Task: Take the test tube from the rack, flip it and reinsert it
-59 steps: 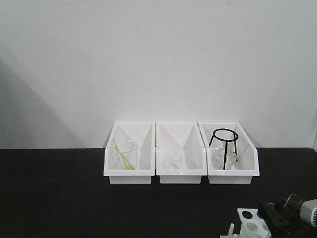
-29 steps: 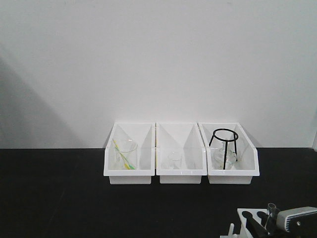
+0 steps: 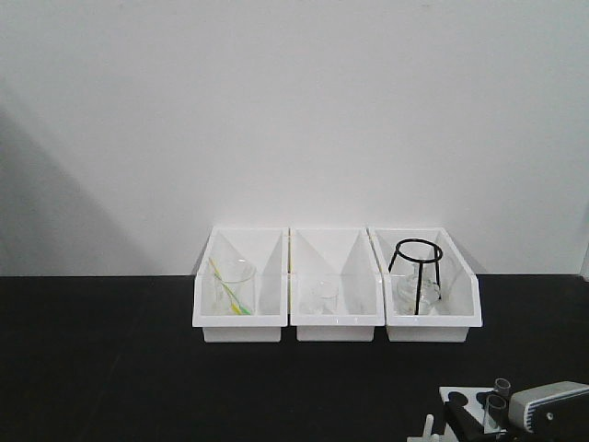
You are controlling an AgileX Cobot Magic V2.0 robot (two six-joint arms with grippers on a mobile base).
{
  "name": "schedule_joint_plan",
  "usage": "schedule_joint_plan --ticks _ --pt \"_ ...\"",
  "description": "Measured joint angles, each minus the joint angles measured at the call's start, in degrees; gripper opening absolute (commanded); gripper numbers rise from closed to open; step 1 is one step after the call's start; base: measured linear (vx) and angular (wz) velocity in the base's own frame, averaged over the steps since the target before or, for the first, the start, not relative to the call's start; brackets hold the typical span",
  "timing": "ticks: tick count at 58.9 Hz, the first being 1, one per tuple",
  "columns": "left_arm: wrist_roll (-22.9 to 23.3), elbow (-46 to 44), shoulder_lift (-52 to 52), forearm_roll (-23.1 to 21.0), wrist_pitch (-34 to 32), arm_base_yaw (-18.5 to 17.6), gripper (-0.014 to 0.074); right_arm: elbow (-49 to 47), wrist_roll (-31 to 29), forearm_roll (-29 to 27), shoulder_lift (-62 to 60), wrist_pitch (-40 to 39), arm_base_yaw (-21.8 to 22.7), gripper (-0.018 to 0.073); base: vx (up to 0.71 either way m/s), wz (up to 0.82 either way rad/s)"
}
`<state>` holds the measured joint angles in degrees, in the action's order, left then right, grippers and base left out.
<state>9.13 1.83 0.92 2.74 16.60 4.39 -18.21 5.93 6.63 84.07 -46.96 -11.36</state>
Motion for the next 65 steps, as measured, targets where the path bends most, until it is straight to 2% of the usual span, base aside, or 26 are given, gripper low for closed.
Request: schedule_joint_plan --ticks 6,17,21,32,38,46,65 --pt "0.0 0.0 0.0 0.0 0.0 0.0 -0.0006 0.0 0.0 0.0 -1.3 0.0 0.0 0.0536 0.0 0.0" --pt "0.0 0.0 0.0 0.0 0.0 0.0 -0.0006 -0.3 1.0 0.0 -11.1 3.9 0.0 0.0532 0.0 0.0" --pt "0.0 0.0 0.0 0.0 0.0 0.0 -0.0006 -1.5 2.3 0.0 -16.7 10.0 0.0 0.0532 0.0 0.0" --pt "0.0 0.0 0.0 0.0 0.0 0.0 -0.0006 -10.9 2.9 2.2 -31.6 33.2 0.0 0.0532 0.0 0.0" --pt "0.0 0.0 0.0 0.0 0.0 0.0 -0.0006 -14.3 2.9 2.4 -37.4 40.7 0.0 0.0532 0.0 0.0" --pt "0.0 0.0 0.0 0.0 0.0 0.0 -0.0006 -14.7 2.9 2.4 -42.4 44.1 0.0 0.0532 0.0 0.0" --pt "0.0 0.0 0.0 0.0 0.0 0.0 -0.0006 -14.7 1.6 4.0 -48.0 46.1 0.0 0.0513 0.0 0.0"
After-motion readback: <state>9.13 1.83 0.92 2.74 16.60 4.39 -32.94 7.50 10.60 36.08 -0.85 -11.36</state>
